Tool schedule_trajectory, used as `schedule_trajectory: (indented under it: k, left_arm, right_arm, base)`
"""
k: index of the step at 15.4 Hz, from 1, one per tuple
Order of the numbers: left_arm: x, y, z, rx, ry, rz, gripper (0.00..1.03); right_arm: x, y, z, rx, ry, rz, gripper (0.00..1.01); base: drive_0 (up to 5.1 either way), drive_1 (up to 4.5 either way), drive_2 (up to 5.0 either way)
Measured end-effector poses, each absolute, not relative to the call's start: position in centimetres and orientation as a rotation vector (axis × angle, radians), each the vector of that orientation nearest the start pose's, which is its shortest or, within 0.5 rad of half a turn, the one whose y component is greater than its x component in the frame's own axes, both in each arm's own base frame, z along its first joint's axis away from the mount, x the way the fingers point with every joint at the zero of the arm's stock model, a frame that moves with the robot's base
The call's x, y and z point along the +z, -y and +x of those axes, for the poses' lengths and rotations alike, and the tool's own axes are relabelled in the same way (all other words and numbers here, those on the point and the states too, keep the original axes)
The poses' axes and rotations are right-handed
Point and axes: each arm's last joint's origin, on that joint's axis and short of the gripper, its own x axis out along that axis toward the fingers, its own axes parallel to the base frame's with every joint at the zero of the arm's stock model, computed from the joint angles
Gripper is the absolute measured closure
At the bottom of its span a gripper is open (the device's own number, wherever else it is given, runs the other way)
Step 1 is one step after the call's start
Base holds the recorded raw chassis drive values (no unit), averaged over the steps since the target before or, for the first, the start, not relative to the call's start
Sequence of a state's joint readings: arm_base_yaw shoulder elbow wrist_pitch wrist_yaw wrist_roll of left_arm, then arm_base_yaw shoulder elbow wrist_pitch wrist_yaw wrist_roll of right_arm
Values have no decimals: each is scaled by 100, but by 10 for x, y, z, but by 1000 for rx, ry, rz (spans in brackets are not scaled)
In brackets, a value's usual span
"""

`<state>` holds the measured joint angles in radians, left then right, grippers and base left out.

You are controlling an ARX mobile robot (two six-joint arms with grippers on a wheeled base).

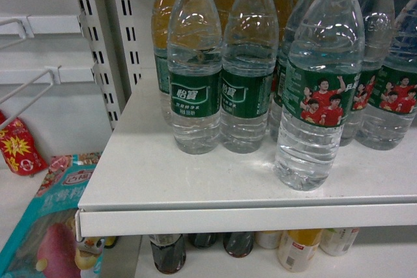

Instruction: Move water from second to third shelf

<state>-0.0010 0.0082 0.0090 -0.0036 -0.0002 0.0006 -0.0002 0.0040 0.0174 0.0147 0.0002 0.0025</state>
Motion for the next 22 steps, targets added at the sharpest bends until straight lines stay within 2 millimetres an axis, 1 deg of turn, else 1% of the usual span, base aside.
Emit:
schedule_trajectory:
  k: [1,4,6,7,8,12,13,22]
  left_arm:
    - [166,0,98,0,-3,1,5]
    - [166,0,98,-1,-3,1,5]
    - [166,0,98,-1,-3,1,5]
    - [166,0,98,-1,-3,1,5]
    - [166,0,98,0,-3,1,5]
    - [166,0,98,-1,-3,1,5]
    - [166,0,98,-1,-3,1,5]
    - [166,0,98,-1,-2,1,5]
  right_arm:
    - [166,0,97,0,-5,2,99]
    - [167,0,97,0,5,2,99]
    - [167,0,97,0,5,2,78]
    - [167,0,97,0,5,2,64]
    - [167,0,97,0,5,2,53]
    - [167,0,97,0,5,2,2]
    - [167,0,97,0,5,2,4]
    - [167,0,97,0,6,2,3]
  base:
    - [0,0,0]
    - [0,0,0]
    - [0,0,0]
    - [0,0,0]
    - [0,0,0]
    - [0,0,0]
    - [0,0,0]
    - [0,0,0]
